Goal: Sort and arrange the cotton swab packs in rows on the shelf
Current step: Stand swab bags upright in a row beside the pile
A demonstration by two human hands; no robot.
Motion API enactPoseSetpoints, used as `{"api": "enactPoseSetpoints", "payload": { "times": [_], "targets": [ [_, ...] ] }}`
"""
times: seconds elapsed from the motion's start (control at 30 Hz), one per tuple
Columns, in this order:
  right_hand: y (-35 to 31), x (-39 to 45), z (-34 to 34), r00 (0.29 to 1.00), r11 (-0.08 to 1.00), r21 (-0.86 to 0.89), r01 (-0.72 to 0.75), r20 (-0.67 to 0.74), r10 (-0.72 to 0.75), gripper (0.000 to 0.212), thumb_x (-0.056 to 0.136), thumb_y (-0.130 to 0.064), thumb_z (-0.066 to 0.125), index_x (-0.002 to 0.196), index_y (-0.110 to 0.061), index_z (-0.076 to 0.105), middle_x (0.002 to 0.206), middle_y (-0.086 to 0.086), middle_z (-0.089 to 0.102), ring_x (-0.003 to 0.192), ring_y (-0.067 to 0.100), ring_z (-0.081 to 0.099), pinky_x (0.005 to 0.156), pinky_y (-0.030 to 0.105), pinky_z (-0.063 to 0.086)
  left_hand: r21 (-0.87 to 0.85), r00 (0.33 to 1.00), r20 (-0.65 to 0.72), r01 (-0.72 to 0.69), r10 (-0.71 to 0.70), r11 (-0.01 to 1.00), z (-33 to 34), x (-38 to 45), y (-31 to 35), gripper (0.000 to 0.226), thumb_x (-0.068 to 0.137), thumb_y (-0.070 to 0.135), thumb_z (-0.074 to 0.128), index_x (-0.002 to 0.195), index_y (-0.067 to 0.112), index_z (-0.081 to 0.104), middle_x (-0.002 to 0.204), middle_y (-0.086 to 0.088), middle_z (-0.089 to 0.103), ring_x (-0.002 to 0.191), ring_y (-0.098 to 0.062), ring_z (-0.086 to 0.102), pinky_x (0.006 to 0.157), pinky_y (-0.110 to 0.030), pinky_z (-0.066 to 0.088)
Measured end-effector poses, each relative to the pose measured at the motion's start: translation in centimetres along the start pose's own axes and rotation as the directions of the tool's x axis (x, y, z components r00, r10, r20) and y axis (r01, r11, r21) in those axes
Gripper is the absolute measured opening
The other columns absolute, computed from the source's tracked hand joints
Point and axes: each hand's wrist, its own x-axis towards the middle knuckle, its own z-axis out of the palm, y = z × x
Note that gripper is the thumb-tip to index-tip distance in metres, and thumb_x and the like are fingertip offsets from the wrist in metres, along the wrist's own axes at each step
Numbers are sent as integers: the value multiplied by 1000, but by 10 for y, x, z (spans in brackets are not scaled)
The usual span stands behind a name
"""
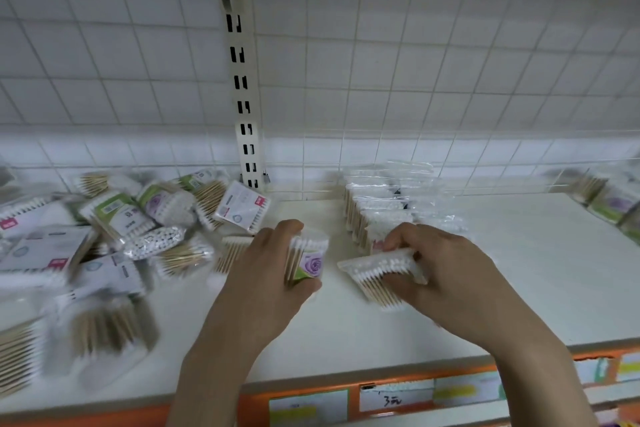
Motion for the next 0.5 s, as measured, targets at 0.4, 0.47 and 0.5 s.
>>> {"api": "enactPoseSetpoints", "payload": {
  "times": [0.4,0.47,0.5],
  "targets": [
    [37,19,18,994,956,-283,-74,-96,48,21,79,-28,56,95,-40,50,89,-17,53,96,11,44,71,27,9,19,998,-48,34,-33,999,8,-4,15,62,74,34,73,125,32,37,107,9,45,82,-5,48,63,-15,36],
    [41,21,17,991,940,-328,-91,-125,53,20,79,-30,56,96,-40,53,95,-18,56,100,10,44,70,27,6,25,997,-65,45,-43,999,9,-5,16,63,74,34,73,125,33,38,104,10,44,81,-4,48,62,-11,35],
    [43,22,17,990,936,-339,-92,-131,50,19,79,-31,55,96,-40,54,95,-18,57,100,10,45,70,27,6,26,996,-76,51,-48,998,10,-5,17,63,73,33,74,125,32,38,103,10,45,79,-4,49,63,-12,35]
  ]
}}
